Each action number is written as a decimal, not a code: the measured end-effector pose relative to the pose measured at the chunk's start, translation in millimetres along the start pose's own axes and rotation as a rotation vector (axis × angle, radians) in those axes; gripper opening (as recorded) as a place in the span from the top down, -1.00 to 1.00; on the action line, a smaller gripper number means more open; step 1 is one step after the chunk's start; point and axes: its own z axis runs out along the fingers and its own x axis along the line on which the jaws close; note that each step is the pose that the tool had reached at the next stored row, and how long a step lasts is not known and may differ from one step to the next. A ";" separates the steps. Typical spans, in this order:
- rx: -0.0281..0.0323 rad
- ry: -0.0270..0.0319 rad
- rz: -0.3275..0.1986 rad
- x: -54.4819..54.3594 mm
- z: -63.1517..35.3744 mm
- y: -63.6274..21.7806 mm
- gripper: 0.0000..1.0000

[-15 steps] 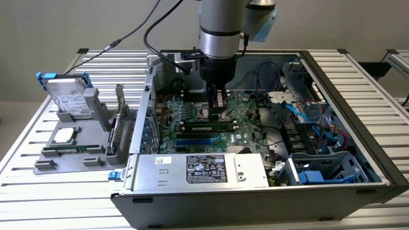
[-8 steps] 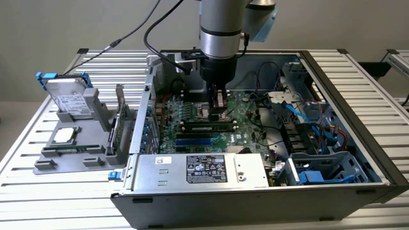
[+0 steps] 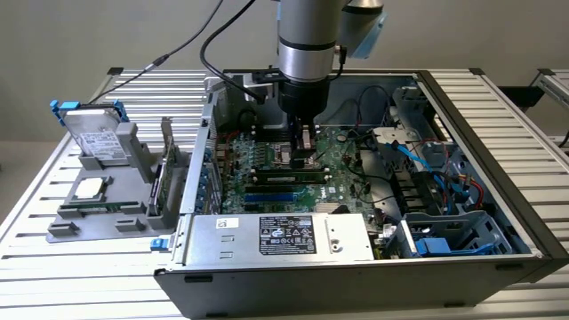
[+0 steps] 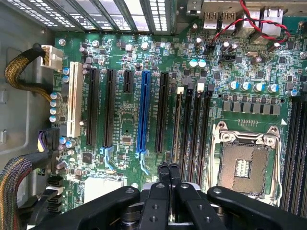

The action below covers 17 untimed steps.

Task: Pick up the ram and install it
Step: 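Press down the ram until it locks into place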

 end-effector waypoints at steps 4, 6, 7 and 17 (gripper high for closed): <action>-0.0031 -0.0004 0.031 0.1 0.2 0.0 0.80; -0.0065 -0.0010 0.066 0.0 0.4 0.0 0.80; -0.0081 -0.0013 0.082 0.0 0.4 0.0 0.80; -0.0253 -0.0041 0.256 -0.1 1.2 0.0 0.80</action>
